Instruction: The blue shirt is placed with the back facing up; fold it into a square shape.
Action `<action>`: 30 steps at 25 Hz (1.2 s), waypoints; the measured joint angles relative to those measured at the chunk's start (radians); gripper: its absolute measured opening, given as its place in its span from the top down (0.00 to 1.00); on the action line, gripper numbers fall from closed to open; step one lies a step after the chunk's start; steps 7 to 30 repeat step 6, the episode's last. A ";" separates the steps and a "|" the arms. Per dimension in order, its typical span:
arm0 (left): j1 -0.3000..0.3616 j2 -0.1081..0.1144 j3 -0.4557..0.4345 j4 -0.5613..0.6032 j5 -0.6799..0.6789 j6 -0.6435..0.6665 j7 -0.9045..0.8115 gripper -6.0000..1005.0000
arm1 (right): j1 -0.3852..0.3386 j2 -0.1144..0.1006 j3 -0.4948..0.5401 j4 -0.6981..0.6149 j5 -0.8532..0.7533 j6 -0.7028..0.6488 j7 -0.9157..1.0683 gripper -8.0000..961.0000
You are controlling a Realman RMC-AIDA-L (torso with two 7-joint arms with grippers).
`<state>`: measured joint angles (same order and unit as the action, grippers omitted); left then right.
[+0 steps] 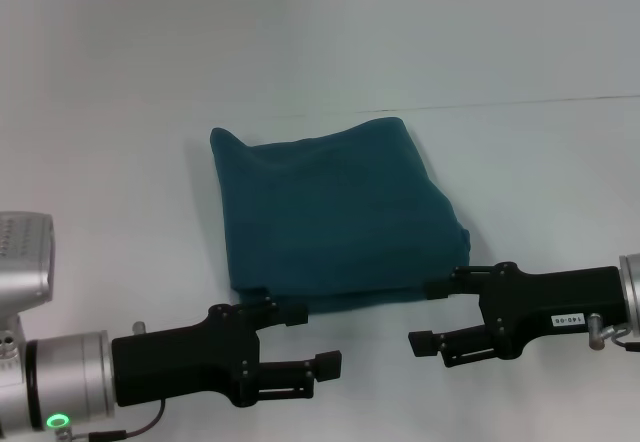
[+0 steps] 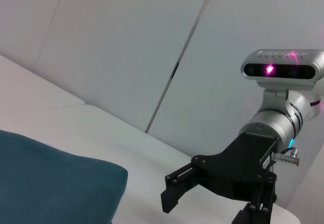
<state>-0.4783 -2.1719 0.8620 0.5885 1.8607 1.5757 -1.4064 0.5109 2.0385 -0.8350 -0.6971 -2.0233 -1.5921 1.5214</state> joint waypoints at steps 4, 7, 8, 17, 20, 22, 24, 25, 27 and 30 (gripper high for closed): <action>-0.002 0.000 0.000 -0.008 0.000 0.003 0.000 0.12 | 0.000 0.002 -0.002 0.001 0.000 -0.002 0.000 0.02; -0.003 0.000 0.000 -0.010 0.001 0.004 0.000 0.12 | 0.000 0.003 -0.002 0.001 0.000 -0.005 0.000 0.02; -0.003 0.000 0.000 -0.010 0.001 0.004 0.000 0.12 | 0.000 0.003 -0.002 0.001 0.000 -0.005 0.000 0.02; -0.003 0.000 0.000 -0.010 0.001 0.004 0.000 0.12 | 0.000 0.003 -0.002 0.001 0.000 -0.005 0.000 0.02; -0.003 0.000 0.000 -0.010 0.001 0.004 0.000 0.12 | 0.000 0.003 -0.002 0.001 0.000 -0.005 0.000 0.02; -0.003 0.000 0.000 -0.010 0.001 0.004 0.000 0.12 | 0.000 0.003 -0.002 0.001 0.000 -0.005 0.000 0.02; -0.003 0.000 0.000 -0.010 0.001 0.004 0.000 0.12 | 0.000 0.003 -0.002 0.001 0.000 -0.005 0.000 0.02; -0.003 0.000 0.000 -0.010 0.001 0.004 0.000 0.12 | 0.000 0.003 -0.002 0.001 0.000 -0.005 0.000 0.02; -0.003 0.000 0.000 -0.010 0.001 0.004 0.000 0.12 | 0.000 0.003 -0.002 0.001 0.000 -0.005 0.000 0.02; -0.003 0.000 0.000 -0.010 0.001 0.004 0.000 0.12 | 0.000 0.003 -0.002 0.001 0.000 -0.005 0.000 0.02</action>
